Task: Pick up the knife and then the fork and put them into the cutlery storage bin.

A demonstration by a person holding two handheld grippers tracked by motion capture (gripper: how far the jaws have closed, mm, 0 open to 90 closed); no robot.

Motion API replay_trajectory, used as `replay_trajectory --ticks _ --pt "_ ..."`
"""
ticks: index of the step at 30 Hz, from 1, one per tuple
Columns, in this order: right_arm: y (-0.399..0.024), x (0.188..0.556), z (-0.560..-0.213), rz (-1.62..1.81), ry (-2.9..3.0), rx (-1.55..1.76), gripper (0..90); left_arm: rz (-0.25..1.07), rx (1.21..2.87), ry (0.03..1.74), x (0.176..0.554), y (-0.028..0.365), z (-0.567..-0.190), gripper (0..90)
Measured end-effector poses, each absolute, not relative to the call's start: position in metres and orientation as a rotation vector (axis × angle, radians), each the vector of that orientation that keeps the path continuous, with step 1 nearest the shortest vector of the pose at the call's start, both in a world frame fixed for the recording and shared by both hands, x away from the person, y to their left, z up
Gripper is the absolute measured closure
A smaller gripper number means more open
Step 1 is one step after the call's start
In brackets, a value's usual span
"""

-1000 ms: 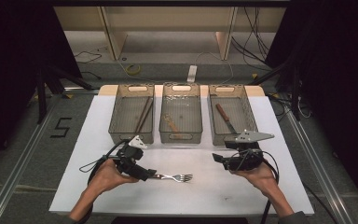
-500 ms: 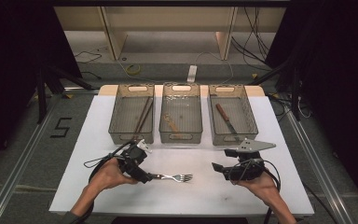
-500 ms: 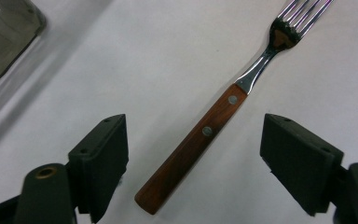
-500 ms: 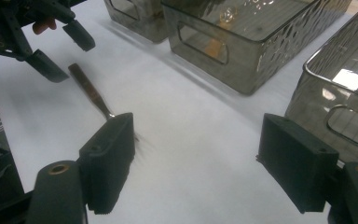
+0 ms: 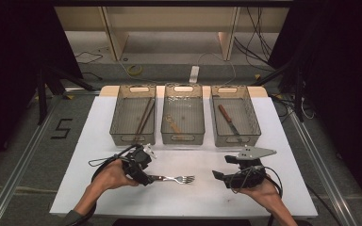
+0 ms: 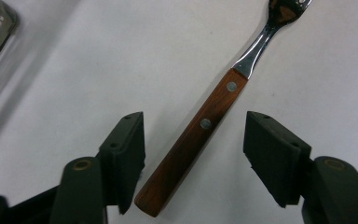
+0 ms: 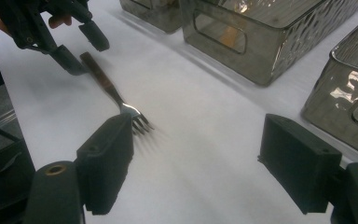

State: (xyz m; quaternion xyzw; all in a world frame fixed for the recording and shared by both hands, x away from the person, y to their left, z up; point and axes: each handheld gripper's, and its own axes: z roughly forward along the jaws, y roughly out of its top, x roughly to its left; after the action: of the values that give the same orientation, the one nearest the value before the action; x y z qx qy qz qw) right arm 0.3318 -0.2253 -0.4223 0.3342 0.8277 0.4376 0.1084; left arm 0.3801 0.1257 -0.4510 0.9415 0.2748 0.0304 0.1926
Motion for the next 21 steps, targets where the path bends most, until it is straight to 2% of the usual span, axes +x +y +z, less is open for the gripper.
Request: replay_trajectory --ticks 14,21 --pt "-0.223 0.330 -0.424 1.274 2.458 0.973 26.5 0.071 2.744 0.715 0.382 0.121 -0.461 51.7" --pt "-0.222 0.330 -0.424 1.273 2.465 0.966 26.7 0.075 2.763 0.698 0.383 0.120 -0.463 54.0"
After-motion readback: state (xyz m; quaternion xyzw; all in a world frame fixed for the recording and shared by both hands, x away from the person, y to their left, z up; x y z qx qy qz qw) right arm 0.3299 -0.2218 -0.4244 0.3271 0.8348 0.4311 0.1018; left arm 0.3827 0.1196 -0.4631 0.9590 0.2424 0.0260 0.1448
